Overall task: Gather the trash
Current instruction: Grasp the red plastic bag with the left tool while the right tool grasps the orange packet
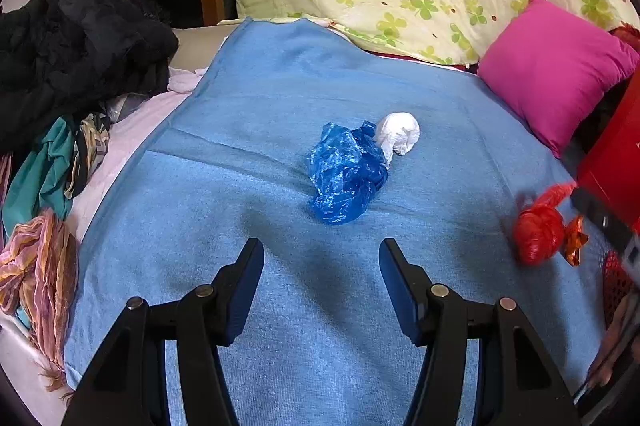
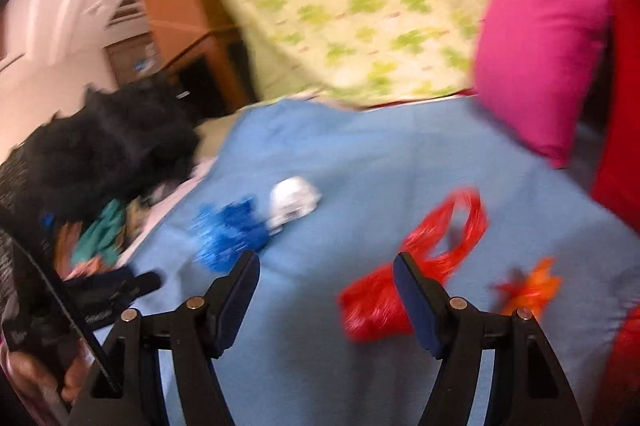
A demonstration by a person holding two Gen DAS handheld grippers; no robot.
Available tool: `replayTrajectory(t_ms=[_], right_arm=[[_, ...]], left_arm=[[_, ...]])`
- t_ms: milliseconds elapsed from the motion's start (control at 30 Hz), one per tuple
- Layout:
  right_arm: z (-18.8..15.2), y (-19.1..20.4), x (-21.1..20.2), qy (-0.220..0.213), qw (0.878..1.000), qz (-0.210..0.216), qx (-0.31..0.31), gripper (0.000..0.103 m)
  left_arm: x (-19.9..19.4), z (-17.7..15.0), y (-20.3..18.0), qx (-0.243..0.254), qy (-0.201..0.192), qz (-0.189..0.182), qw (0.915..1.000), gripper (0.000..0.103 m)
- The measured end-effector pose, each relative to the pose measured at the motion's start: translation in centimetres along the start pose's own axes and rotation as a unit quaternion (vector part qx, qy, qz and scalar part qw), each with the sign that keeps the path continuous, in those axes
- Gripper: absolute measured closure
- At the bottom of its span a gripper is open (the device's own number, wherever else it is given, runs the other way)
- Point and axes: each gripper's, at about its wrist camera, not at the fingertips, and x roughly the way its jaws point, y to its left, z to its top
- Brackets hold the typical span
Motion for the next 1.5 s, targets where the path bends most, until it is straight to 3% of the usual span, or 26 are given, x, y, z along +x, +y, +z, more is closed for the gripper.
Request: replayTrajectory(t_ms=[67, 167, 233, 300, 567, 733, 867, 933, 1000, 1133, 1267, 1400, 1500], right_arm=[[0.2, -1.2, -0.3, -0.007, 0.997, -0.076, 0.002, 0.03], [0.4, -2.7, -0.2, 0.003, 0.988, -0.152, 0.015, 0.031], [0.4, -3.4, -0.2, 0.006, 0.982, -0.188, 0.02, 0.034], [0.3, -3.9, 0.2, 0.018, 0.98, -0.198, 0.021, 0.034], [-0.8, -4.5, 2.8, 0.068, 0.99, -0.099, 0.074, 0.034], [-1.6, -1.2, 4.5, 0.069, 0.996, -0.048, 0.034, 0.034], [-2.3, 1.0, 6.2, 0.069, 0.997, -0.043, 0.005, 0.035], [-2.3, 1.6, 6.6, 0.067, 0.997, -0.032, 0.004, 0.043], [-2.3, 2.6, 6.5, 0.063, 0.998, -0.018, -0.006, 0.045], [-2.3, 4.6, 6.5, 0.1, 0.991, 0.094, -0.001, 0.044], [-2.0, 5.3, 5.2, 0.101, 0.986, 0.135, -0.013, 0.032], [-0.6, 2.5, 3.0, 0.059, 0.992, 0.107, 0.017, 0.032], [0.3, -0.7, 1.5, 0.029, 0.998, 0.001, 0.05, 0.032]], left_arm=[[0.0, -0.1, -0.5, 0.006, 0.0, -0.002, 1.0, 0.042], [-0.1, -0.3, -1.3, 0.012, -0.001, -0.005, 0.9999, 0.042], [-0.1, -0.4, -2.2, 0.021, -0.003, -0.011, 0.9997, 0.042], [-0.3, -0.6, -3.2, 0.036, -0.005, -0.017, 0.9992, 0.042], [-0.3, -0.6, -4.2, 0.043, -0.008, -0.018, 0.9989, 0.042], [-0.1, -0.6, -3.4, 0.038, -0.007, -0.011, 0.9992, 0.042], [-0.1, -0.6, -2.9, 0.035, -0.006, -0.007, 0.9993, 0.042], [-0.2, -0.7, -2.6, 0.035, -0.007, -0.006, 0.9993, 0.042], [-0.1, -0.6, -2.2, 0.034, -0.007, -0.003, 0.9994, 0.042], [0.0, -0.1, -0.9, 0.014, -0.007, 0.003, 0.9999, 0.042], [0.1, 0.0, -0.3, -0.001, -0.004, 0.0, 1.0, 0.042], [0.0, -0.1, -1.0, 0.006, -0.006, -0.003, 1.0, 0.042], [0.1, -0.3, -1.7, 0.016, -0.004, -0.011, 0.9998, 0.042]])
